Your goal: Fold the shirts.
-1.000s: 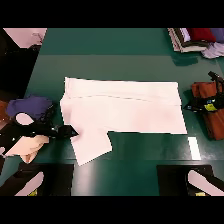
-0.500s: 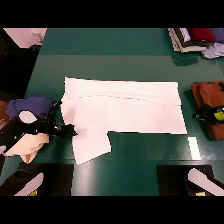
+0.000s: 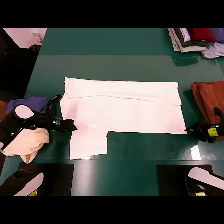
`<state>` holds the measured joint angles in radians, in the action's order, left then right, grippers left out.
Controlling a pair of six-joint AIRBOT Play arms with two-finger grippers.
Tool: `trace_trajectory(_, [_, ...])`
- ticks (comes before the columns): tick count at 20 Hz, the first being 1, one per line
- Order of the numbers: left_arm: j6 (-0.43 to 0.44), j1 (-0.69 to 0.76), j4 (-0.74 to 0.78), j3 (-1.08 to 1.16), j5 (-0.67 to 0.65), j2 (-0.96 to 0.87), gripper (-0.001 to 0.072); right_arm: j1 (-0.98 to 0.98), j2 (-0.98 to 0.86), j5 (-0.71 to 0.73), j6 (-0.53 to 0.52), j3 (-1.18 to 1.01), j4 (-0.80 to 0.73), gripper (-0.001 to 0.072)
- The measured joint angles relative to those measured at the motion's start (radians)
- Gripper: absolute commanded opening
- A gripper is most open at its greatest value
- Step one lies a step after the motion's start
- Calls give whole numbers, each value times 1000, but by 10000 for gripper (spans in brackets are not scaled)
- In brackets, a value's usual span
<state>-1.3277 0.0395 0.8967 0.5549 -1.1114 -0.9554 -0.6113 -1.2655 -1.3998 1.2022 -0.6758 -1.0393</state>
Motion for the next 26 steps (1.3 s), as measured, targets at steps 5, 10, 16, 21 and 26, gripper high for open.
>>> trace_trajectory(5, [0,0,0,2,0,0,22,60,-34,52,-10,13,22,34])
trace_trajectory(10, [-10,0,51,29,-62,49,20,104,16,70,-21,16,-7,17])
trace_trajectory(16, [-90,0,132,42,-262,260,22,112,278,-62,-16,16,-157,17])
trace_trajectory(21, [-141,1,111,52,-375,373,23,156,472,-130,42,15,-256,17])
trace_trajectory(26, [-137,1,121,113,-219,313,23,305,457,-74,111,-38,-281,17])
